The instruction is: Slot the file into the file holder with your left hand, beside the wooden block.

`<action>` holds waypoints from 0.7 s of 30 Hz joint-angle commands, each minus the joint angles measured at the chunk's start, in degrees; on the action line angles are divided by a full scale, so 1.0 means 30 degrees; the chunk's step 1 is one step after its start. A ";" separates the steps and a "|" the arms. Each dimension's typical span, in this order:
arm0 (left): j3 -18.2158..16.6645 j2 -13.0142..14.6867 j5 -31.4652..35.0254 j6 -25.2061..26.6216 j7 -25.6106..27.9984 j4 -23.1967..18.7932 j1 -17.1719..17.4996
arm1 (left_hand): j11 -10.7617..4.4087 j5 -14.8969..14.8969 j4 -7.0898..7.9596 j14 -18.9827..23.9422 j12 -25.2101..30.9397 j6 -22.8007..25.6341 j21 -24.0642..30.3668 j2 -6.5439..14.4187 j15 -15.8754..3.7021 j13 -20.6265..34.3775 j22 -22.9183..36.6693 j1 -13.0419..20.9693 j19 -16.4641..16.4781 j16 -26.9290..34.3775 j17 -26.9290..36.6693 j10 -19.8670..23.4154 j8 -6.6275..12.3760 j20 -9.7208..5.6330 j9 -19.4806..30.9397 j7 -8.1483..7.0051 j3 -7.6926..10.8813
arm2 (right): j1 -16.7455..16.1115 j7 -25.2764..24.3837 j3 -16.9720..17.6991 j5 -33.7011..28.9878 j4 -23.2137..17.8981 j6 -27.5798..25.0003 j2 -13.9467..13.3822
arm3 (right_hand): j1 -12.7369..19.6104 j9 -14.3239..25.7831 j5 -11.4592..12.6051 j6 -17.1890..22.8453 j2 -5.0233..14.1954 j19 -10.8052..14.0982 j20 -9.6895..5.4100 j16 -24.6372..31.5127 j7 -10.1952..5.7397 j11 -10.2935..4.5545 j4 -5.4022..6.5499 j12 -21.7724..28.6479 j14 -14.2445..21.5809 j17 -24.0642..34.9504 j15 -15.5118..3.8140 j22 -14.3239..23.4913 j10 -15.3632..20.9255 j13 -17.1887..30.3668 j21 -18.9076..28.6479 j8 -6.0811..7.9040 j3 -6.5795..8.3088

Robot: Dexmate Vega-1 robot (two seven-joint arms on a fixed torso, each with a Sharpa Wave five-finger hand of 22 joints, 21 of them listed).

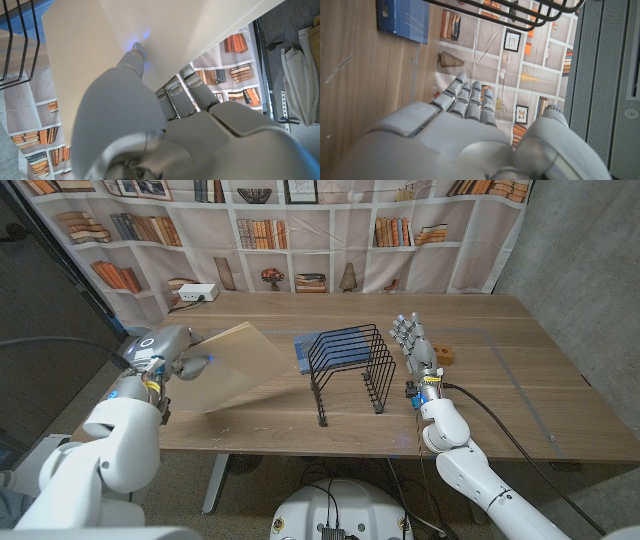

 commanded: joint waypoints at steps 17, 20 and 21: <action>-0.2440 0.0542 -0.0651 -0.1524 -0.7705 -0.1022 -0.4772 | 0.0221 0.0111 -0.0003 0.0403 -0.0066 0.0339 -0.0035 -0.0027 0.0154 0.0221 0.0067 0.0026 0.0353 -0.0011 0.0009 0.0165 -0.0094 -0.0324 0.0110 0.0470 0.0308 | -0.0291 0.0001 -0.0028 0.0179 -0.0097 0.0099 -0.0047 | -0.0020 0.0075 0.0140 0.0150 0.0139 0.0187 -0.0538 -0.0056 -0.0002 0.0040 -0.0075 -0.0041 0.0186 0.0082 -0.0037 0.0058 0.0147 0.0035 -0.0100 0.0001 -0.0057; -0.2667 0.0730 -0.1449 -0.1630 -0.8526 -0.0971 -0.5921 | 0.0208 0.0116 -0.0006 0.0437 -0.0077 0.0349 -0.0038 -0.0037 0.0157 0.0256 0.0069 0.0012 0.0368 -0.0015 0.0008 0.0195 -0.0110 -0.0308 0.0112 0.0526 0.0332 | -0.0290 0.0075 -0.0079 0.0226 0.0016 0.0193 0.0027 | -0.0020 0.0075 0.0140 0.0150 0.0141 0.0191 -0.0539 -0.0057 0.0002 0.0031 -0.0078 -0.0045 0.0187 0.0082 -0.0037 0.0058 0.0143 0.0035 -0.0112 0.0000 -0.0059; -0.2689 0.0811 -0.1650 -0.1646 -0.8721 -0.0934 -0.6212 | 0.0216 0.0117 -0.0008 0.0442 -0.0083 0.0350 -0.0038 -0.0040 0.0150 0.0262 0.0069 0.0011 0.0372 -0.0017 0.0007 0.0188 -0.0112 -0.0311 0.0113 0.0530 0.0336 | -0.0285 0.0097 -0.0094 0.0235 0.0051 0.0214 0.0045 | -0.0020 0.0075 0.0140 0.0153 0.0142 0.0194 -0.0538 -0.0062 0.0000 0.0027 -0.0079 -0.0044 0.0177 0.0082 -0.0046 0.0058 0.0147 0.0035 -0.0115 0.0001 -0.0059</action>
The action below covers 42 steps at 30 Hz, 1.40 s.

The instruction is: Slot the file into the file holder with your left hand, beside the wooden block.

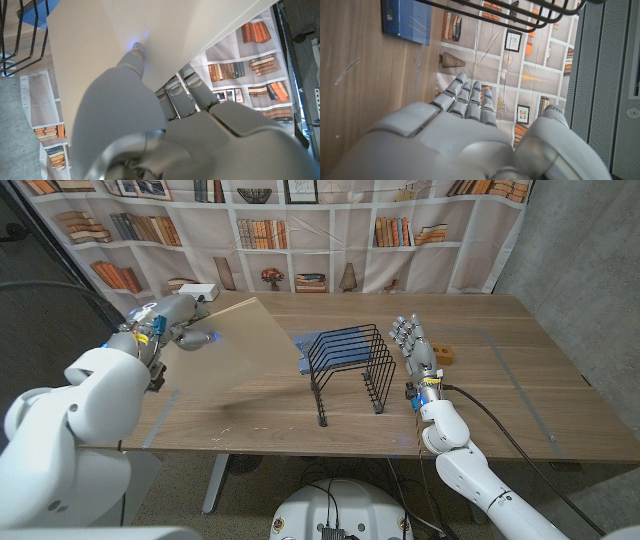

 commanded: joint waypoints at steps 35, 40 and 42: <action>0.2761 0.1292 -0.1674 0.2755 -0.2716 -0.0980 -0.8358 | 0.0496 0.0245 -0.0175 0.0627 -0.0153 0.0439 -0.0007 -0.0180 0.0315 0.0326 0.0047 0.0065 0.0464 0.0004 0.0053 0.0403 -0.0132 0.0038 0.0087 0.0863 0.0470 | 0.0418 0.1118 -0.0147 0.0509 -0.0243 -0.0399 -0.0627 | -0.0030 0.0075 0.0134 0.0137 0.0174 0.0149 -0.0464 -0.0086 -0.0001 0.0027 -0.0061 -0.0051 0.0096 0.0082 0.0040 0.0067 0.0182 0.0039 -0.0160 -0.0014 -0.0031; 0.3773 0.2702 -0.2874 0.6104 -0.4178 -0.1137 -1.1071 | 0.0582 0.0275 -0.0212 0.0568 -0.0178 0.0424 -0.0014 -0.0187 0.0479 0.0327 0.0050 0.0104 0.0458 -0.0044 0.0049 0.0439 -0.0132 0.0138 0.0143 0.0986 0.0526 | 0.0415 0.1309 0.0051 0.0798 -0.0881 -0.1012 -0.1191 | -0.0046 0.0075 0.0131 0.0147 0.0168 0.0155 -0.0460 -0.0086 0.0012 0.0036 -0.0063 -0.0058 0.0098 0.0083 0.0047 0.0068 0.0173 0.0039 -0.0193 -0.0011 -0.0046; 0.4325 0.3508 -0.3814 0.7789 -0.4483 -0.1158 -1.2460 | 0.0606 0.0289 -0.0235 0.0546 -0.0193 0.0400 -0.0018 -0.0186 0.0512 0.0334 0.0052 0.0132 0.0454 -0.0063 0.0047 0.0438 -0.0134 0.0161 0.0181 0.1051 0.0560 | 0.0427 0.1424 0.0148 0.0969 -0.1082 -0.1236 -0.1410 | -0.0053 0.0075 0.0130 0.0148 0.0169 0.0165 -0.0461 -0.0087 0.0022 0.0026 -0.0064 -0.0067 0.0097 0.0083 0.0030 0.0068 0.0155 0.0039 -0.0206 -0.0011 -0.0052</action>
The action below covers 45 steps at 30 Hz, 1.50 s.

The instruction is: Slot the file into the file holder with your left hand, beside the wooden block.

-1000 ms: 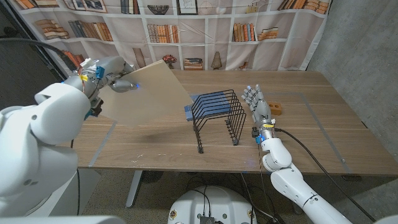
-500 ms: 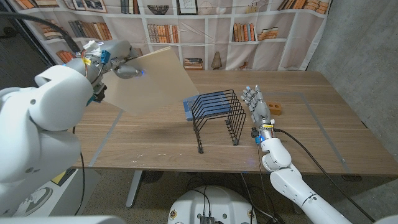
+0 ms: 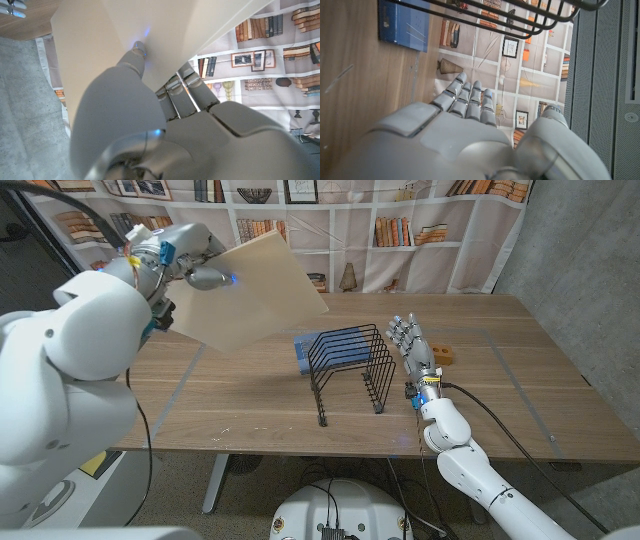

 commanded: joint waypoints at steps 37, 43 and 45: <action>1.0123 0.1304 0.5188 0.9288 -0.9940 0.1072 -1.2565 | 0.0222 0.0312 -0.0130 -0.0125 -0.0232 0.0080 -0.0119 -0.0051 0.0364 0.0193 0.0077 0.0191 -0.0096 -0.0159 0.0065 0.0041 -0.0183 0.0367 0.0409 0.0713 0.0582 | 0.0309 0.2173 0.1018 0.2404 -0.1554 -0.2645 -0.2594 | -0.0009 0.0075 0.0136 0.0134 0.0176 0.0259 -0.0471 -0.0012 0.0006 -0.0051 -0.0065 -0.0090 0.0124 0.0088 0.0045 0.0078 0.0080 0.0042 -0.0280 -0.0022 -0.0055; 1.0514 0.1387 0.3965 0.9288 -0.8998 0.1202 -1.3097 | 0.0239 0.0317 -0.0122 -0.0145 -0.0271 0.0069 -0.0133 -0.0057 0.0378 0.0224 0.0080 0.0171 -0.0123 -0.0166 0.0067 -0.0033 -0.0194 0.0385 0.0441 0.0689 0.0616 | 0.0102 0.2067 0.1153 0.2409 -0.1624 -0.2507 -0.2625 | -0.0019 0.0074 0.0135 0.0137 0.0184 0.0275 -0.0468 -0.0020 -0.0005 -0.0030 -0.0069 -0.0090 0.0109 0.0088 0.0052 0.0080 0.0088 0.0042 -0.0315 -0.0022 -0.0064; 1.0426 0.1400 0.3211 0.9288 -0.8483 0.1218 -1.3071 | 0.0239 0.0318 -0.0118 -0.0154 -0.0262 0.0077 -0.0133 -0.0058 0.0390 0.0229 0.0081 0.0163 -0.0122 -0.0169 0.0068 0.0001 -0.0195 0.0380 0.0444 0.0694 0.0625 | 0.0041 0.2024 0.1186 0.2414 -0.1663 -0.2499 -0.2637 | -0.0020 0.0074 0.0135 0.0137 0.0186 0.0282 -0.0467 -0.0020 0.0001 -0.0034 -0.0072 -0.0089 0.0110 0.0087 0.0045 0.0080 0.0092 0.0042 -0.0327 -0.0022 -0.0068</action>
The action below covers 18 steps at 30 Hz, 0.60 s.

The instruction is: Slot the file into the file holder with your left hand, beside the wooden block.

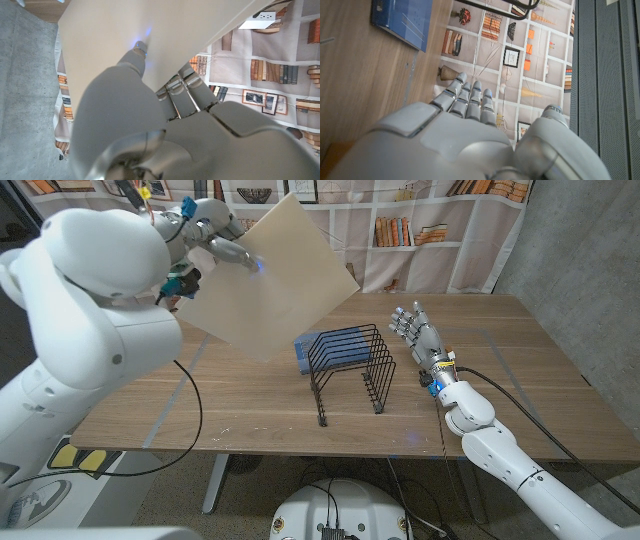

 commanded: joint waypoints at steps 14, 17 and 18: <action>0.0160 0.0255 -0.5861 0.0068 0.4625 0.0417 -0.0467 | 0.0058 0.0118 0.0040 -0.0032 -0.0151 0.0249 -0.0075 0.0058 0.0183 0.0130 0.0094 0.0022 -0.0126 -0.0114 0.0084 0.0041 -0.0090 0.0119 0.0116 0.0412 0.0198 | -0.0542 -0.0232 0.0406 0.0110 -0.0329 0.0089 -0.0276 | -0.0022 0.0074 0.0133 0.0138 0.0193 0.0136 -0.0440 -0.0016 0.0024 -0.0039 -0.0035 0.0007 0.0136 0.0085 0.0040 0.0083 0.0119 0.0043 -0.0099 -0.0022 -0.0025; 0.0190 0.0478 -0.6986 0.0068 0.5740 0.0413 -0.0546 | 0.0070 0.0121 0.0043 -0.0025 -0.0160 0.0262 -0.0078 0.0057 0.0162 0.0141 0.0095 0.0014 -0.0134 -0.0109 0.0085 0.0034 -0.0095 0.0134 0.0115 0.0421 0.0216 | -0.0529 -0.0218 0.0427 0.0095 -0.0346 0.0109 -0.0292 | -0.0023 0.0074 0.0134 0.0137 0.0197 0.0137 -0.0433 -0.0020 0.0021 -0.0031 -0.0039 0.0001 0.0129 0.0085 0.0056 0.0084 0.0107 0.0043 -0.0114 -0.0022 -0.0027; 0.0166 0.0540 -0.7434 0.0068 0.6101 0.0425 -0.0581 | 0.0061 0.0121 0.0045 -0.0016 -0.0162 0.0248 -0.0089 0.0058 0.0190 0.0146 0.0096 0.0010 -0.0160 -0.0104 0.0086 0.0031 -0.0100 0.0141 0.0120 0.0416 0.0221 | -0.0516 -0.0218 0.0428 0.0081 -0.0351 0.0104 -0.0297 | -0.0022 0.0074 0.0134 0.0144 0.0198 0.0141 -0.0434 -0.0021 0.0031 -0.0060 -0.0042 0.0004 0.0128 0.0084 0.0037 0.0084 0.0114 0.0044 -0.0122 -0.0020 -0.0029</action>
